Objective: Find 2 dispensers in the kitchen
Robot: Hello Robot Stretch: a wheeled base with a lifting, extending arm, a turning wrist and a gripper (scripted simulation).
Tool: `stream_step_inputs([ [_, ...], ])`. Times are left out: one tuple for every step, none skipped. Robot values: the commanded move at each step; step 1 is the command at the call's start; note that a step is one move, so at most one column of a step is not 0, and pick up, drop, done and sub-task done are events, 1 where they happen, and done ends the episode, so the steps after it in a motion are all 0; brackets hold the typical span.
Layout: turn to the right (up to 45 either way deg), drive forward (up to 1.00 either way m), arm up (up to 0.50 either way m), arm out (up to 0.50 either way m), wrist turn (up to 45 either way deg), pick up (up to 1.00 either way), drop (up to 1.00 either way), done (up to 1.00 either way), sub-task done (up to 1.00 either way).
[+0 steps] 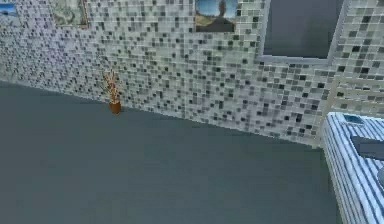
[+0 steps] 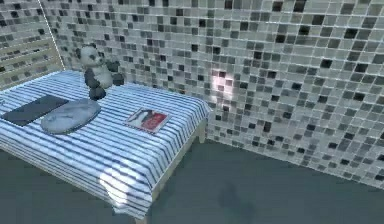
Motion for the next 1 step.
stream_step_inputs([
  [0.0,0.45,0.0,0.0,0.0,0.0,0.0,0.0,0.0],
])
